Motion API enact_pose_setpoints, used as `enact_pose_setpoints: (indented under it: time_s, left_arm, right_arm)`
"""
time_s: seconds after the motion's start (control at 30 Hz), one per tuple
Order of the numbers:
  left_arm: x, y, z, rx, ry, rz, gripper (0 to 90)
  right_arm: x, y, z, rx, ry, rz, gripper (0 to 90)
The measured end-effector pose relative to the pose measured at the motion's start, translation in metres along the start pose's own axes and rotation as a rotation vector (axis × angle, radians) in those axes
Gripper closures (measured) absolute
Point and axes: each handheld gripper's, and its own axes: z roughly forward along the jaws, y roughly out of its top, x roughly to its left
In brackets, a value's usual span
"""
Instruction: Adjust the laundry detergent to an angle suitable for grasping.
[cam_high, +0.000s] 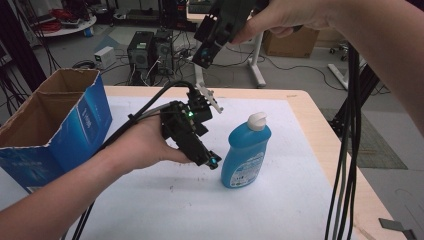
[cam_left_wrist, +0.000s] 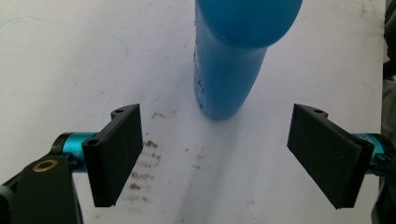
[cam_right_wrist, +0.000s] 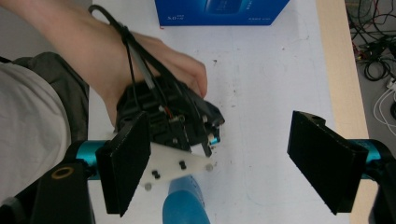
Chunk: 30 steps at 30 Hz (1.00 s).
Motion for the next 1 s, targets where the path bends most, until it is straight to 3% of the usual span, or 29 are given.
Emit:
enact_pose_setpoints:
  time_s: [0.03,0.17,0.37,0.53,1.0]
  left_arm:
    - [-0.003,0.006,0.01,-0.028,-0.002,-0.003,18.4]
    - [-0.007,0.014,0.023,-0.067,-0.005,-0.013,18.4]
    - [-0.012,0.022,0.04,-0.095,0.005,-0.017,18.4]
    - [-0.011,0.028,0.049,-0.088,-0.02,-0.023,18.4]
    - [-0.014,0.03,0.064,-0.117,0.012,-0.056,18.5]
  right_arm:
    - [0.0,0.0,0.0,0.0,0.0,0.0,20.8]
    - [-0.001,-0.001,0.0,0.008,-0.001,0.005,20.8]
    - [-0.002,-0.002,0.0,0.014,-0.003,0.009,20.8]
    - [-0.003,-0.003,0.002,0.018,-0.002,0.01,20.8]
    - [-0.007,-0.003,0.005,0.021,-0.003,0.007,20.8]
